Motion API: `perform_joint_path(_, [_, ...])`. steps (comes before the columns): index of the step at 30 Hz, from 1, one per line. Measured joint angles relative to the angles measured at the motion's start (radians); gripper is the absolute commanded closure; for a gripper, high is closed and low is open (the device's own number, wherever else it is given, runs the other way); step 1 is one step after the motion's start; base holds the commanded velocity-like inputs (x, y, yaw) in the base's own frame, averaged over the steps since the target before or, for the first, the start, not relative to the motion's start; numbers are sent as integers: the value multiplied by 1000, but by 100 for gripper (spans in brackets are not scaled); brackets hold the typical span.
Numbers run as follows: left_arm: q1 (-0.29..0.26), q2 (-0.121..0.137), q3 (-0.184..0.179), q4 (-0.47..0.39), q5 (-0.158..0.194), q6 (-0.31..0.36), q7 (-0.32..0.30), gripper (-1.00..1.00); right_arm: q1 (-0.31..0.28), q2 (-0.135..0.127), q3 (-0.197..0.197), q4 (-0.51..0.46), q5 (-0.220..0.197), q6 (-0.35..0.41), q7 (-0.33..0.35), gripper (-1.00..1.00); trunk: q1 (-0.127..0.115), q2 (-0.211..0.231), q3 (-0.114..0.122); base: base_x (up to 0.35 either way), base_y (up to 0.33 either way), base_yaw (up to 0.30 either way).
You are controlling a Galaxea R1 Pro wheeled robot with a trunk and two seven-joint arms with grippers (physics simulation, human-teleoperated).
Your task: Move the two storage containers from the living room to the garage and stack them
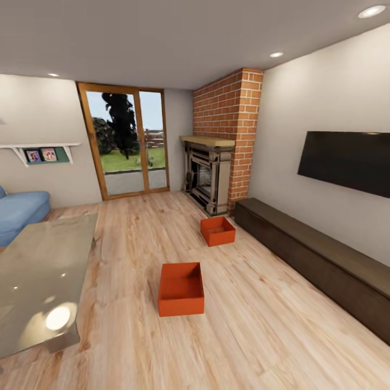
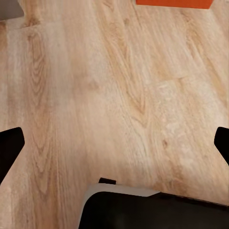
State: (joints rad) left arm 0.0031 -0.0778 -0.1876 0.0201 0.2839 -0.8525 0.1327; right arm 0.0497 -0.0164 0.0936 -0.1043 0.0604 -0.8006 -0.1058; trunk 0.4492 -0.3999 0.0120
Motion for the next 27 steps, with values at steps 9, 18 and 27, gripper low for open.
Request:
perform_joint_path(9, [0, 0, 0, 0, 0, 0, 2, -100, 0, 0, 1, -2, 4, 1, 1, -100, 0, 0, 0, 120, 0, 0])
perform_joint_path(18, [0, 1, 2, 0, 7, -8, 4, -100, 0, 0, -2, -2, -4, -2, 2, -100, 0, 0, 0, 105, 0, 0])
perform_joint_path(27, [0, 1, 2, 0, 7, -6, 4, -100, 0, 0, -2, -2, -5, 0, 2, -100, 0, 0, 0, 321, 0, 0])
